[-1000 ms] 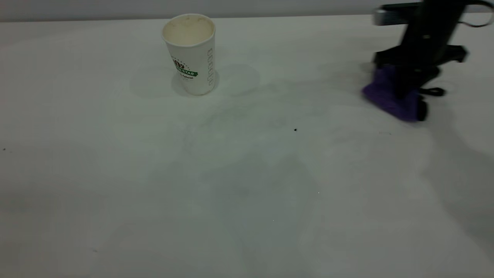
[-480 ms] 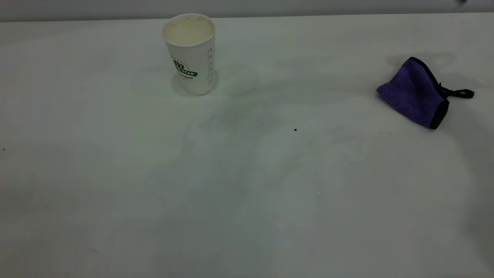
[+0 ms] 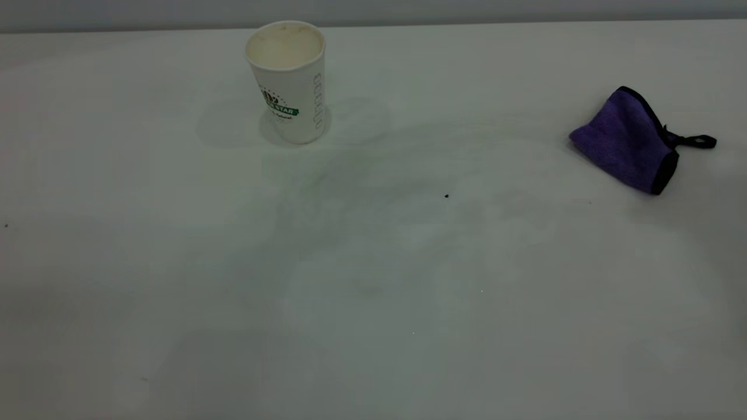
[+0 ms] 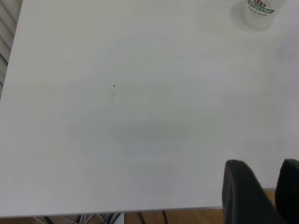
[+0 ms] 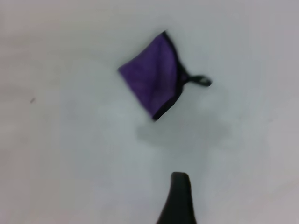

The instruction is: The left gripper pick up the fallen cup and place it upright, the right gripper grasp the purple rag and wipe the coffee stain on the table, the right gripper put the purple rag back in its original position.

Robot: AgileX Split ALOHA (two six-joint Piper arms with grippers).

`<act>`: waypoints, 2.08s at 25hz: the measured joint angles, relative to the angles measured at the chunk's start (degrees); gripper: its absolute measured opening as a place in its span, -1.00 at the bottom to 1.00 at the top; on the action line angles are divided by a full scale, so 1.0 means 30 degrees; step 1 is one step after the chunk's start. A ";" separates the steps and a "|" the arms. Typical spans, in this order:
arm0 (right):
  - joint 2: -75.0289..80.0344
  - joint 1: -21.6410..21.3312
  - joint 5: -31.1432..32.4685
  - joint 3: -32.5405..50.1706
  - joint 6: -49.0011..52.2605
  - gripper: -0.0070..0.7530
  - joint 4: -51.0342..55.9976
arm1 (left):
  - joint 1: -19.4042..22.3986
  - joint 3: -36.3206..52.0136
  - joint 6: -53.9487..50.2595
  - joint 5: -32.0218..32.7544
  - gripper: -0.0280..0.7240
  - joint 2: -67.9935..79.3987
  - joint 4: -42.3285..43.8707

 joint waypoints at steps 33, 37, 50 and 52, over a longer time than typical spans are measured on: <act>-2.0958 0.0000 -0.0602 1.9206 -0.0397 0.76 0.1718 | 0.0000 0.0000 0.0000 0.0000 -0.29 0.0000 0.0000; -2.3301 0.0000 -0.1222 1.9577 -0.0377 0.72 0.1562 | 0.0000 0.0000 0.0000 0.0000 -0.29 0.0000 0.0000; -2.7563 0.0000 -0.1678 1.9853 -0.0139 0.63 0.0850 | 0.0000 0.0000 0.0000 0.0000 -0.29 0.0000 0.0000; -2.8175 0.0000 -0.1678 1.9853 -0.0124 0.62 0.0850 | 0.0000 0.0000 0.0000 0.0000 -0.29 0.0000 0.0000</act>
